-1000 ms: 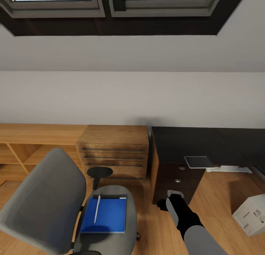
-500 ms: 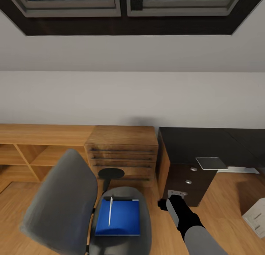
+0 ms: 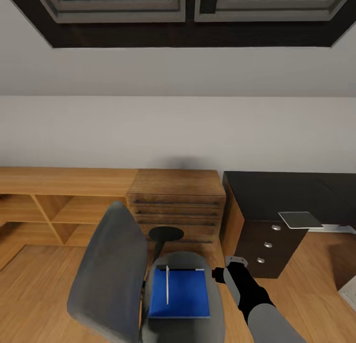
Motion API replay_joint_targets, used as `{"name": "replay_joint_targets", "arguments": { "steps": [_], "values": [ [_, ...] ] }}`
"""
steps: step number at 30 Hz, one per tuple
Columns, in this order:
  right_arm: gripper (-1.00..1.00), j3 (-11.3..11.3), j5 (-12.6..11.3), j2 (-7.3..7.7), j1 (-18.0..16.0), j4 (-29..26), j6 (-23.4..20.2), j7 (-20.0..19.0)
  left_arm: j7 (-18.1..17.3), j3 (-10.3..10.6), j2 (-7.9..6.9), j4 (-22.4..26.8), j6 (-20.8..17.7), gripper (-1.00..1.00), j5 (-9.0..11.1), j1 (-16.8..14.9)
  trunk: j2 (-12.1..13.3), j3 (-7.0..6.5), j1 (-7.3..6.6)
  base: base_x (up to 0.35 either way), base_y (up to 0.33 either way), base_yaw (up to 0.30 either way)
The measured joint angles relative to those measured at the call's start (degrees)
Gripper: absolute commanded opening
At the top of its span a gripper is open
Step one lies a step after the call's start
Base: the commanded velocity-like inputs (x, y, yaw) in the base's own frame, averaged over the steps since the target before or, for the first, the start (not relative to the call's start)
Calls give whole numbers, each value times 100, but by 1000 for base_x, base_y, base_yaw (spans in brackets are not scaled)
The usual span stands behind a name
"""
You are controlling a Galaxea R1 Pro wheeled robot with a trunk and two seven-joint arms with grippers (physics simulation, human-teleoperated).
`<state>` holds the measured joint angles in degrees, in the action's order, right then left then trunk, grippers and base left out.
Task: In the bedroom, organize the workspace by keeping the computer under the desk, ensuring the monitor is on the desk, placing the keyboard on the desk next to the monitor, placing the mouse on the desk next to the keyboard, moving the folder from the swivel chair onto the desk next to the mouse, stacking the notebook on top of the folder with the pen on top of the notebook, and positioning the swivel chair next to the desk.
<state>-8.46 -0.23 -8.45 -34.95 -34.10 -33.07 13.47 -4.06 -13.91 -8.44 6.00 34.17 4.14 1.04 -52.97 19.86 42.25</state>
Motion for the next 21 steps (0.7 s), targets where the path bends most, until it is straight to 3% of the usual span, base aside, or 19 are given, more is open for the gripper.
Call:
{"name": "replay_joint_targets", "arguments": {
  "steps": [10, 21],
  "values": [
    [100, 0, 0, 0, 0, 0, 0, 0, 8, -6, 0, 0, -8, 100, 0, 0, 0, 0, 0, 0, 263, 0],
    [100, -6, -2, 0, 0, -8, 0, 1, 4, -5, 0, 0, -10, 100, 0, 0, 0, 0, 0, 0, 127, 0]
  ]
}}
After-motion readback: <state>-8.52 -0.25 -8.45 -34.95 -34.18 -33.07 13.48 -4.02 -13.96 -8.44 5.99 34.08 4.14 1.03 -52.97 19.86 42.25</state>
